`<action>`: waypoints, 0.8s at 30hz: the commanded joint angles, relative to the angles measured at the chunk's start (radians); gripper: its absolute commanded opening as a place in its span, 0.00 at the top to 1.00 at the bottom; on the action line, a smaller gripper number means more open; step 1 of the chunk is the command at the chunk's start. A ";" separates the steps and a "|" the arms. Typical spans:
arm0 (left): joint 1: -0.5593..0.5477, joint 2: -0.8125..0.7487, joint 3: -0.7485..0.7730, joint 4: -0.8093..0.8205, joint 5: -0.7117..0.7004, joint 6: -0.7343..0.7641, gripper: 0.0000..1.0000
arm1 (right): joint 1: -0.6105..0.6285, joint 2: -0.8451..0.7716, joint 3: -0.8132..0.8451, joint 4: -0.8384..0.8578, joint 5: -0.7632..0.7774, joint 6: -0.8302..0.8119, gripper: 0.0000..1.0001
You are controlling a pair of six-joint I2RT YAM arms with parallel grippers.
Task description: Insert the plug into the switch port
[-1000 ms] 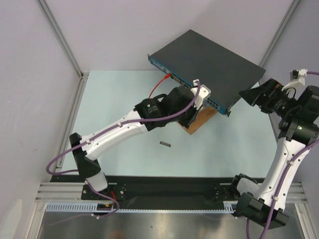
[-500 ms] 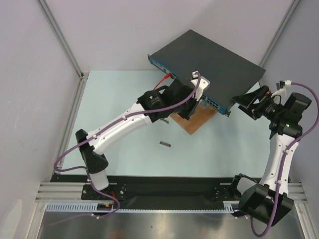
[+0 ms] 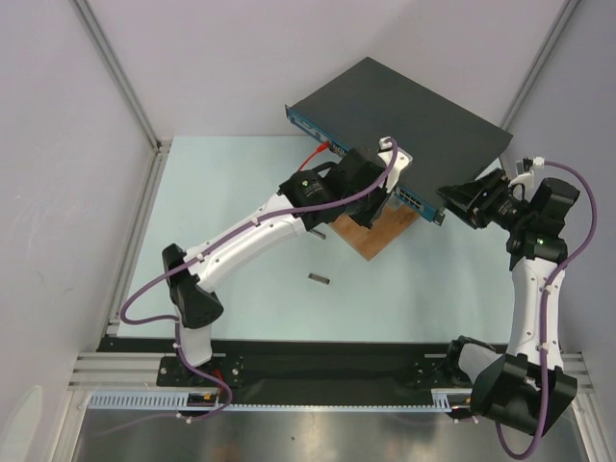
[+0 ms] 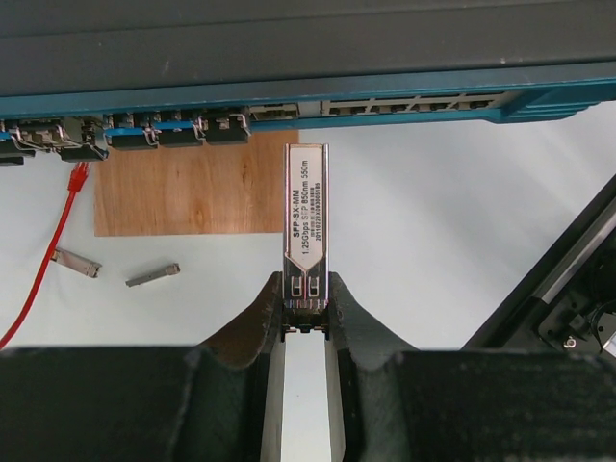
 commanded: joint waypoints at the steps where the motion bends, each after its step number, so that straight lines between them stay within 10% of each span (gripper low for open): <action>1: 0.013 0.005 0.053 0.008 0.006 0.005 1.00 | 0.042 -0.007 0.007 0.121 0.007 -0.033 0.64; 10: 0.022 0.018 0.072 0.012 0.001 0.000 1.00 | 0.068 -0.011 -0.007 0.115 0.029 -0.039 1.00; 24: 0.037 0.050 0.090 0.014 0.004 -0.011 1.00 | 0.079 -0.020 -0.013 0.106 0.026 -0.050 1.00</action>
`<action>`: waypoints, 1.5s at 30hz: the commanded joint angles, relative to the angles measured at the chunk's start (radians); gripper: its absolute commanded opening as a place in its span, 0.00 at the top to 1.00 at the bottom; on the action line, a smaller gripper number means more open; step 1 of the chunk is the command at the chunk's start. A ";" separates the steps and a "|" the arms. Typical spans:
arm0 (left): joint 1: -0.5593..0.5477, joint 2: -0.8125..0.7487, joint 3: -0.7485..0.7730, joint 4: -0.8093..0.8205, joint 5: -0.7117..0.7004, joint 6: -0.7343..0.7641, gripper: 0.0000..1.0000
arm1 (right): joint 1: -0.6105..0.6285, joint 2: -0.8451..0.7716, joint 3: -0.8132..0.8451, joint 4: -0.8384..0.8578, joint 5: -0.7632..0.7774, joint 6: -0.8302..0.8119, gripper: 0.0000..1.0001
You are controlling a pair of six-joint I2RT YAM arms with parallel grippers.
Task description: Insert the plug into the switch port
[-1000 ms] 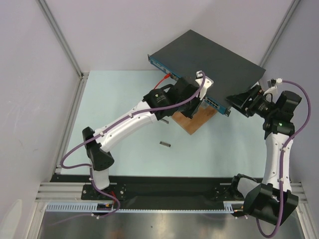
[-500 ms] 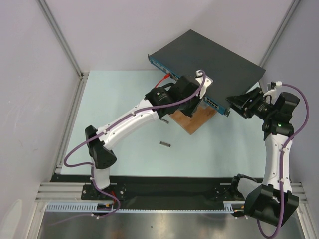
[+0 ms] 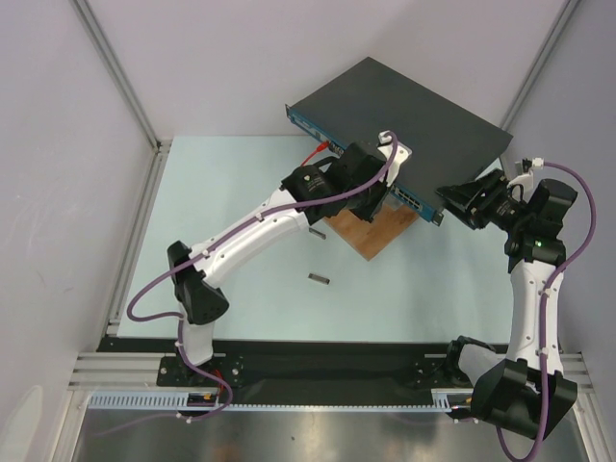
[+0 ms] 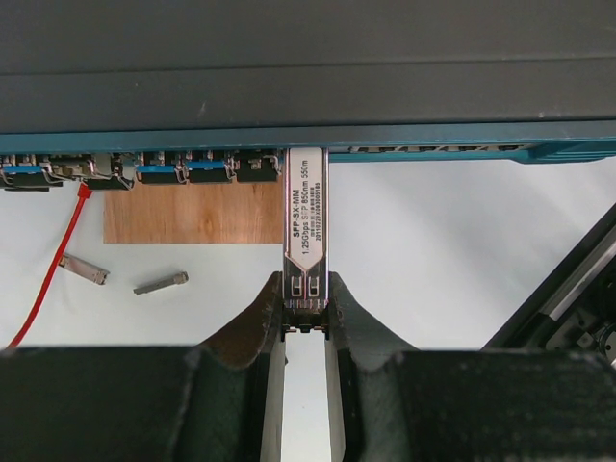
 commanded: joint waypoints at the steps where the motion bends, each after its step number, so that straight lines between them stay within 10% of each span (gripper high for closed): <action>1: 0.016 0.010 0.042 0.018 0.002 -0.011 1.00 | 0.059 -0.002 -0.002 0.103 -0.007 -0.087 1.00; 45: 0.025 0.051 0.123 0.050 0.019 -0.033 0.99 | 0.085 -0.001 -0.007 0.098 -0.008 -0.108 1.00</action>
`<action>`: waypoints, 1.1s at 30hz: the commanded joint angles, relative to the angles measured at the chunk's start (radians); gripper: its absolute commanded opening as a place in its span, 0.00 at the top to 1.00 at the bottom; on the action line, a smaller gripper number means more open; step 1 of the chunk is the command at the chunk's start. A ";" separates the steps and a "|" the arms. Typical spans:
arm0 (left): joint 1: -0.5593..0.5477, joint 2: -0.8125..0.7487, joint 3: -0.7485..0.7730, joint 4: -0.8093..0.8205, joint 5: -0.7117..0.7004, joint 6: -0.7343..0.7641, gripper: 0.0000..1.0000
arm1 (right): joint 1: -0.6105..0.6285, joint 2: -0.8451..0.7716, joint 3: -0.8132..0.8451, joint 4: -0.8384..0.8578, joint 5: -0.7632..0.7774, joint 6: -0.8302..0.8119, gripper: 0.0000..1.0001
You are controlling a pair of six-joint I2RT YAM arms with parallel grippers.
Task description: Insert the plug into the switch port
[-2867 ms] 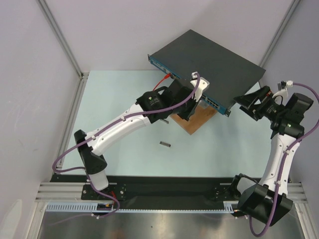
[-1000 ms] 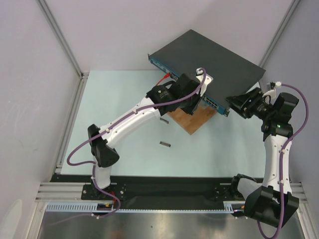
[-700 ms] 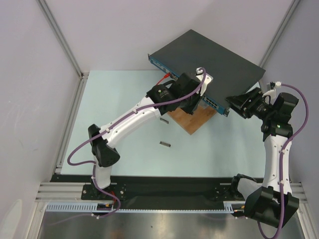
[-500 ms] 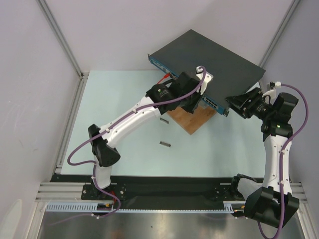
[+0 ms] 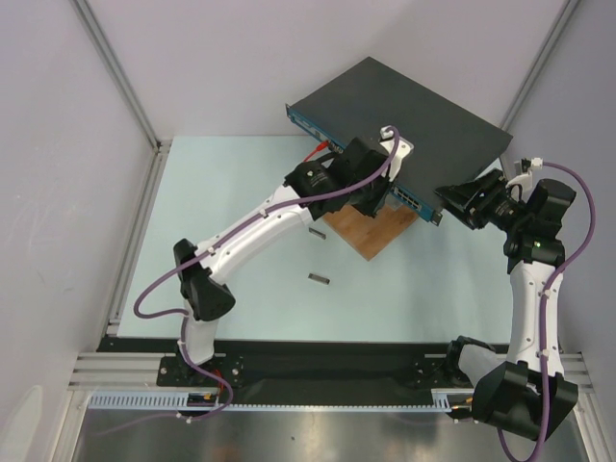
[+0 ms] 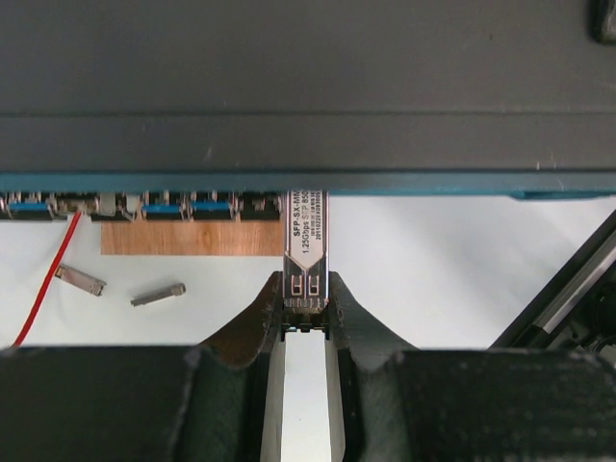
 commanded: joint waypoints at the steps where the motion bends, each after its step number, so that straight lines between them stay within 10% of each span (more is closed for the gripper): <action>1: 0.013 0.023 0.068 0.066 0.007 -0.022 0.99 | 0.070 0.004 -0.008 0.098 -0.028 -0.108 1.00; 12: 0.017 0.063 0.120 0.155 0.019 -0.034 0.98 | 0.079 0.000 -0.012 0.083 -0.031 -0.128 1.00; 26: 0.025 -0.058 -0.027 0.105 0.036 0.034 0.52 | 0.026 0.026 0.003 0.063 -0.069 -0.136 1.00; 33: 0.034 -0.168 -0.158 0.063 0.045 0.058 0.48 | -0.007 0.026 0.011 0.042 -0.089 -0.154 1.00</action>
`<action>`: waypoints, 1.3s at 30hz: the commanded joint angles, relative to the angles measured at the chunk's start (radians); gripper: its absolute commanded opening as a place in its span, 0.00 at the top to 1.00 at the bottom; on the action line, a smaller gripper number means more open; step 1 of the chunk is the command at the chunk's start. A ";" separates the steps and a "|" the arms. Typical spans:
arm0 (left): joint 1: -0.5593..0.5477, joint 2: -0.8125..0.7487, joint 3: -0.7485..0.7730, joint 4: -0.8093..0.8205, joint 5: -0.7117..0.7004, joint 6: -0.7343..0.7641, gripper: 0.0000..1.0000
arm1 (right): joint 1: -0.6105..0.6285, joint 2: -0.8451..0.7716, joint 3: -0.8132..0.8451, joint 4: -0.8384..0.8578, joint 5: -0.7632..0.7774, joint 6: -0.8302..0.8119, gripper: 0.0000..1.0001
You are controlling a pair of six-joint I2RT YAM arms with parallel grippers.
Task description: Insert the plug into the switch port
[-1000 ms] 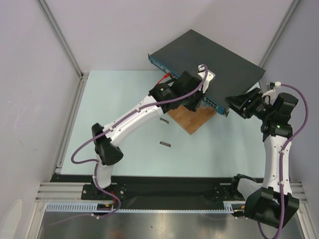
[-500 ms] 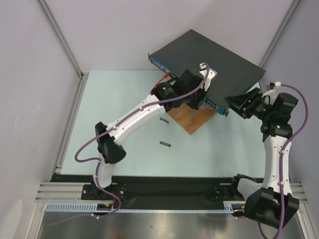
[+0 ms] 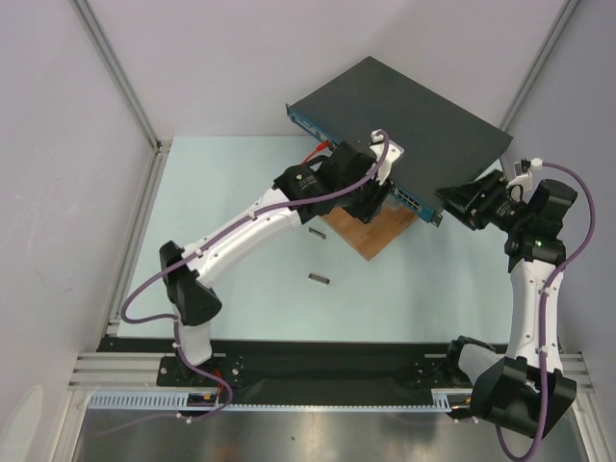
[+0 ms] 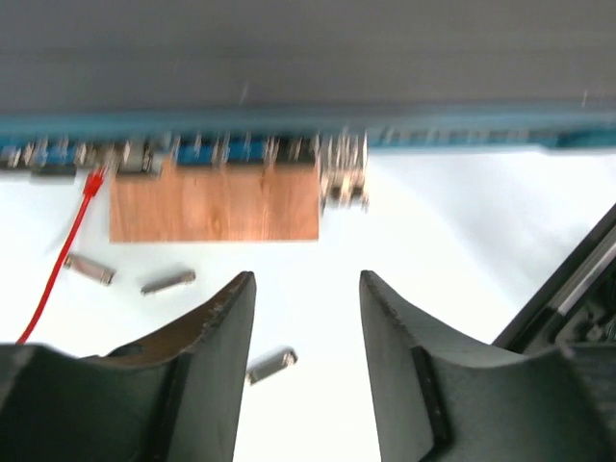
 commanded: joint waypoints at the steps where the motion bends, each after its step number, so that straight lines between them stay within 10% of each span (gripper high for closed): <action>1: 0.014 -0.122 -0.063 0.001 0.023 0.027 0.49 | 0.018 0.014 0.016 0.046 -0.046 -0.135 1.00; 6: 0.020 -0.250 -0.223 0.105 0.087 0.044 0.55 | 0.016 0.016 0.014 0.035 -0.049 -0.147 1.00; 16: 0.020 -0.221 -0.206 0.223 0.112 -0.008 0.99 | 0.016 0.013 0.019 0.017 -0.051 -0.160 1.00; 39: 0.020 -0.067 -0.073 0.311 0.106 -0.051 1.00 | 0.017 0.021 0.024 -0.007 -0.060 -0.183 1.00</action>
